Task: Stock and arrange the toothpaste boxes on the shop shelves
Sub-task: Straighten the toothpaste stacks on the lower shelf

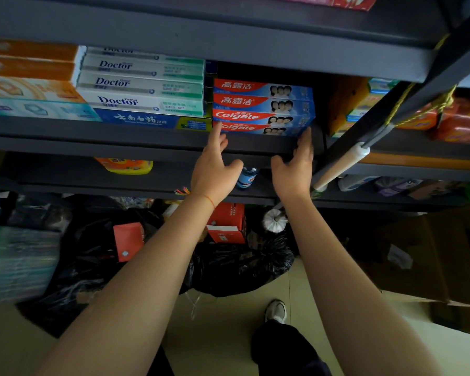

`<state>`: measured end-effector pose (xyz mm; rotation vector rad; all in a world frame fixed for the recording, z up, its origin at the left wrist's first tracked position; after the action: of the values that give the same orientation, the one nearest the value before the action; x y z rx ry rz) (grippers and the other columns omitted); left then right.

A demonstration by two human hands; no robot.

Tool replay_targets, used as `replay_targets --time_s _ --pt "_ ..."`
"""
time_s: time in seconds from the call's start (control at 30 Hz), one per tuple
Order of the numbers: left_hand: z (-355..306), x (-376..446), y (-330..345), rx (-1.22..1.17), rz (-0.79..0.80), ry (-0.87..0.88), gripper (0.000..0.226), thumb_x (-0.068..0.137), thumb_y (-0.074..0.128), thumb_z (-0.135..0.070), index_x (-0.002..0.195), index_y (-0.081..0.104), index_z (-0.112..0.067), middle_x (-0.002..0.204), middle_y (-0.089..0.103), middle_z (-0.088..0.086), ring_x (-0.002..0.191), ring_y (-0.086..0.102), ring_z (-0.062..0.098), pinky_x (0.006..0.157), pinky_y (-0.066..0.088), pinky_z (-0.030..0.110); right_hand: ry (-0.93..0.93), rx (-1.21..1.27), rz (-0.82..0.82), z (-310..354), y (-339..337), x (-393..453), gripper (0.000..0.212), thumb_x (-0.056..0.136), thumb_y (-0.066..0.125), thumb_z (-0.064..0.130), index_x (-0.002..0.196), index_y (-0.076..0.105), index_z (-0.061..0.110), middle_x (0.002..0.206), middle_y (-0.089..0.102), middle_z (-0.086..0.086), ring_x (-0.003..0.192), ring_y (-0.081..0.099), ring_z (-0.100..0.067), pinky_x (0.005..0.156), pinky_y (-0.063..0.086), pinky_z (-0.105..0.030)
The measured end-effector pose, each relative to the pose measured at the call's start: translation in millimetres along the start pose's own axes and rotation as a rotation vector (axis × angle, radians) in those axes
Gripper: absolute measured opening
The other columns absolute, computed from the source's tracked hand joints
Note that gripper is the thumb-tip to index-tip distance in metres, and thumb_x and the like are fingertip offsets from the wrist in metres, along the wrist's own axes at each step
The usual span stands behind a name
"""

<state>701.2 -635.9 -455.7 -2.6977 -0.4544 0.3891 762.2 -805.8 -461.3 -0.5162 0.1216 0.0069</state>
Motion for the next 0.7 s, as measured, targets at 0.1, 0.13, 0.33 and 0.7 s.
replay_targets --time_s 0.1,0.13,0.33,0.7 --pt "-6.9 -9.8 0.3 0.019 0.046 0.030 0.073 0.091 0.060 -0.012 0.154 0.025 -0.027 0.157 0.033 -0.005 0.143 0.032 0.007 0.111 0.034 0.027 -0.065 -0.088 0.009 10.0 -2.4 -24.4 0.082 0.093 0.054 0.005 0.158 0.004 0.013 0.162 0.014 -0.007 0.146 0.022 -0.020 0.099 0.026 -0.010" --pt "-11.6 -16.1 -3.2 0.081 0.027 0.071 0.064 0.092 0.059 -0.012 0.150 0.036 -0.025 0.155 0.036 -0.005 0.141 0.034 0.007 0.110 0.032 0.024 -0.117 -0.127 0.021 14.8 -2.9 -37.7 0.078 0.092 0.054 0.005 0.157 0.010 0.013 0.160 0.019 -0.008 0.144 0.026 -0.021 0.099 0.033 -0.016" --pt "-47.5 -56.8 -15.0 0.303 0.041 0.122 0.021 0.093 0.054 -0.013 0.105 0.069 -0.023 0.112 0.066 -0.005 0.093 0.064 0.013 0.082 0.054 0.036 -0.184 -0.234 0.095 30.8 -32.1 -112.8 0.026 0.092 0.055 0.008 0.113 0.069 0.012 0.094 0.070 -0.005 0.080 0.066 -0.023 0.068 0.052 -0.036" --pt "-205.0 -127.1 128.3 0.683 0.647 0.199 0.019 0.098 0.052 -0.038 0.111 0.064 -0.030 0.109 0.066 -0.006 0.096 0.061 0.013 0.085 0.052 0.036 -0.082 -0.138 0.000 9.8 -243.2 -106.6 0.024 0.095 0.055 0.011 0.117 0.064 0.012 0.108 0.048 0.002 0.088 0.055 -0.018 0.075 0.044 -0.029"
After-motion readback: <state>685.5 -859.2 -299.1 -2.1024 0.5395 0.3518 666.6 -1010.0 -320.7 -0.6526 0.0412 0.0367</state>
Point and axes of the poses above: each hand's wrist, its own x-axis towards the middle knuckle, its own y-axis out of the palm, z = x × y, the point moved 6 cm from there along x, towards the middle knuckle
